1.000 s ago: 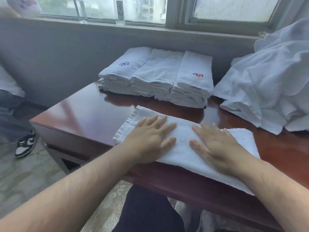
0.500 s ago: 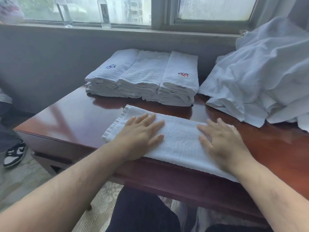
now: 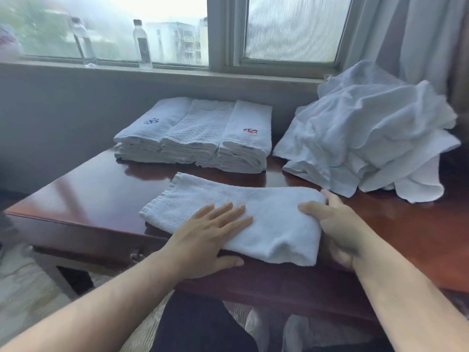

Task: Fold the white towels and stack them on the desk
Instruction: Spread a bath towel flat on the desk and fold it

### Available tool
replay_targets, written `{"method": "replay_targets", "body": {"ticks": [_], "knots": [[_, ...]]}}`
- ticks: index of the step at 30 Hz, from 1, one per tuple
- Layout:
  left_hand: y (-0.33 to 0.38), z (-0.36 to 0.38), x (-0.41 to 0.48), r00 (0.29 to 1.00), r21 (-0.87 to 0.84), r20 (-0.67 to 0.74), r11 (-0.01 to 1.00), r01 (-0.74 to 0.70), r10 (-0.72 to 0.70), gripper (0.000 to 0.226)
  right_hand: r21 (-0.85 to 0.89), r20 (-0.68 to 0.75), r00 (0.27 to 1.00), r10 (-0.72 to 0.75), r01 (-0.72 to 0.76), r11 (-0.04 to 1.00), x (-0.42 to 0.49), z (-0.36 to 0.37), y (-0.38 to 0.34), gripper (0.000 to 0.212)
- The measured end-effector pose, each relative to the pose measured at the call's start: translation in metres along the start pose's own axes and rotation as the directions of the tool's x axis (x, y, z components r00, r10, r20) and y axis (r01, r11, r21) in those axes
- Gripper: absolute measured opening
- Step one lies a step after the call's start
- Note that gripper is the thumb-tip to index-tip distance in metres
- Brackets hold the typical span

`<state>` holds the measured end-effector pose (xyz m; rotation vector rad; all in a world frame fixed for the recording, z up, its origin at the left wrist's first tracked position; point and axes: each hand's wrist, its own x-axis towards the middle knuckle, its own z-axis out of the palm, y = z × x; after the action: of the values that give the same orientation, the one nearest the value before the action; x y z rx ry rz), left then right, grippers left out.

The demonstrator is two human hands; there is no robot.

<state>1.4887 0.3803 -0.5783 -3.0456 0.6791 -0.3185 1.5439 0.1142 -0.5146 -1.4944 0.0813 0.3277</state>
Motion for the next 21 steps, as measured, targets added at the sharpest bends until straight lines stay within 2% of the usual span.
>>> {"method": "replay_targets", "body": {"ticks": [1, 2, 4, 6, 8, 10, 12, 14, 15, 17, 19, 20, 21], "knots": [[0.003, 0.0, -0.002, 0.999, -0.028, -0.037, 1.0, 0.011, -0.012, 0.086, 0.052, -0.002, 0.999, -0.032, 0.032, 0.998, -0.003, 0.003, -0.003, 0.071], [0.007, 0.0, -0.004, 0.997, -0.056, -0.075, 0.998, 0.024, -0.028, 0.083, 0.099, 0.012, 0.999, -0.052, 0.051, 0.994, -0.006, 0.006, -0.008, 0.066], [0.016, -0.001, -0.004, 0.986, -0.114, -0.151, 0.992, 0.051, -0.068, 0.079, 0.236, 0.096, 0.992, -0.08, 0.056, 0.97, -0.012, 0.018, -0.019, 0.037], [0.024, -0.001, -0.001, 0.963, -0.178, -0.252, 0.983, 0.051, -0.095, 0.064, 0.363, 0.159, 0.982, -0.105, 0.041, 0.931, -0.017, 0.034, -0.031, 0.016], [0.029, -0.002, 0.0, 0.941, -0.203, -0.322, 0.978, 0.036, -0.102, 0.036, 0.396, 0.157, 0.98, -0.119, 0.048, 0.917, -0.019, 0.052, -0.045, 0.011], [0.03, -0.004, 0.0, 0.939, -0.241, -0.316, 0.969, 0.06, -0.137, 0.015, 0.37, 0.154, 0.98, -0.122, 0.057, 0.927, -0.018, 0.065, -0.058, 0.008], [0.03, -0.01, -0.001, 0.938, -0.377, -0.275, 0.921, 0.098, -0.212, 0.009, 0.311, 0.177, 0.976, -0.125, 0.065, 0.948, -0.012, 0.07, -0.07, 0.008], [0.031, -0.023, 0.0, 0.92, -0.634, -0.208, 0.762, 0.131, -0.332, 0.012, 0.247, 0.228, 0.964, -0.134, 0.076, 0.966, -0.007, 0.069, -0.086, 0.012], [0.032, -0.033, 0.001, 0.908, -0.767, -0.16, 0.628, 0.133, -0.388, 0.014, 0.226, 0.252, 0.956, -0.15, 0.093, 0.97, -0.005, 0.067, -0.094, 0.01], [0.031, -0.053, 0.003, 0.899, -0.949, -0.031, 0.296, 0.111, -0.436, 0.022, 0.283, 0.255, 0.942, -0.22, 0.145, 0.948, 0.001, 0.058, -0.108, 0.008], [0.029, -0.07, 0.006, 0.897, -0.992, 0.111, -0.002, 0.122, -0.429, 0.018, 0.339, 0.163, 0.942, -0.293, 0.225, 0.913, 0.016, 0.042, -0.112, 0.015], [0.029, -0.078, 0.008, 0.889, -0.984, 0.164, -0.13, 0.119, -0.428, 0.02, 0.278, 0.069, 0.947, -0.313, 0.283, 0.918, 0.024, 0.033, -0.108, 0.015], [0.028, -0.086, 0.011, 0.88, -0.965, 0.205, -0.24, 0.107, -0.429, 0.026, 0.144, -0.032, 0.948, -0.318, 0.319, 0.937, 0.031, 0.023, -0.1, 0.013]]}}
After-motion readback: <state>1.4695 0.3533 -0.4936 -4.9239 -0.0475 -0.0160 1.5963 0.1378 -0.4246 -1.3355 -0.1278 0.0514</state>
